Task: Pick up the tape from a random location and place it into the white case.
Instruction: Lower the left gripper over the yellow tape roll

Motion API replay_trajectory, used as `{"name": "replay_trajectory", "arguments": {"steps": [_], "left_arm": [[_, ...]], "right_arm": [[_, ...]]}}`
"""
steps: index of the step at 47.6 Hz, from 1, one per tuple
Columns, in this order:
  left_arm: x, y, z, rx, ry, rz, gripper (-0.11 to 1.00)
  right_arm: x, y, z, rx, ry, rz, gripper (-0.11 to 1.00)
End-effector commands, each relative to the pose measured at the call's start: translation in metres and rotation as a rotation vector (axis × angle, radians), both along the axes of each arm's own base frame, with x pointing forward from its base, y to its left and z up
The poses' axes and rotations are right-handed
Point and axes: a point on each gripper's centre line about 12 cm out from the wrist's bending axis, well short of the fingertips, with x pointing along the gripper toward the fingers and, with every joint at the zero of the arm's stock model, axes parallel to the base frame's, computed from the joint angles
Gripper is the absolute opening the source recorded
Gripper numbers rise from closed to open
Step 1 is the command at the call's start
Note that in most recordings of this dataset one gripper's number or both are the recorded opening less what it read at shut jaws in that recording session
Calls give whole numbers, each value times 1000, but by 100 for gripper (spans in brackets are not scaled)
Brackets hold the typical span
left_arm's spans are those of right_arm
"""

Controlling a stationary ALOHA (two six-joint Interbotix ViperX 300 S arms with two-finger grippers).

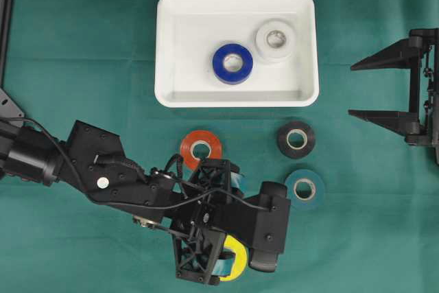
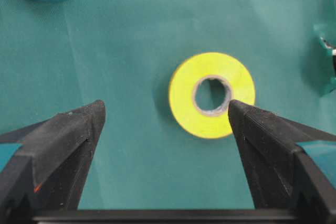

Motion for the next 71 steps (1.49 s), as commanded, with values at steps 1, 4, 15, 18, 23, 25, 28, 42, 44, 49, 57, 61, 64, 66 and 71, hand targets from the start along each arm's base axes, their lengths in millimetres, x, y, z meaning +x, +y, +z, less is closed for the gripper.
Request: {"name": "replay_trajectory", "arguments": {"steps": [1, 4, 15, 18, 23, 25, 28, 42, 44, 49, 57, 61, 64, 66, 71], "left_arm": [[0, -2, 13, -9, -33, -5, 94], [0, -2, 12, -8, -31, -5, 94], [1, -3, 4, -3, -14, -5, 94], [2, -3, 0, 0, -6, -5, 94], [1, -2, -8, 6, 8, -5, 94], [1, -2, -11, 7, 17, -5, 94], [1, -2, -16, 8, 23, -4, 94], [7, -5, -47, 13, 39, -4, 94], [8, -6, -52, 15, 45, -5, 94], [10, -9, -63, 17, 53, -10, 94], [13, -15, -73, 0, 52, 8, 94], [12, -15, -81, -2, 70, 20, 94], [11, -16, -88, 3, 85, 20, 94], [10, -15, -94, 7, 98, 22, 94], [9, -14, -106, 12, 112, 22, 94]], "right_arm": [[4, 0, 10, -5, -28, 2, 87], [4, 0, 10, -5, -28, 2, 87], [6, -1, 8, -4, -19, 2, 87], [6, -1, 7, -4, -17, 3, 87], [7, 0, 7, -3, -16, 4, 87], [7, -1, 7, -5, -14, 4, 87], [7, 0, 7, -5, -16, 4, 87], [7, -1, 4, -16, -5, 7, 87], [7, -1, 4, -20, -5, 9, 87], [8, -1, 2, -25, 6, 11, 87], [9, -1, -1, -30, 19, 14, 87], [10, -1, -3, -29, 29, 14, 87], [11, -1, -4, -32, 32, 16, 87], [11, -1, -6, -31, 37, 17, 87], [13, -1, -8, -31, 39, 21, 87]]}}
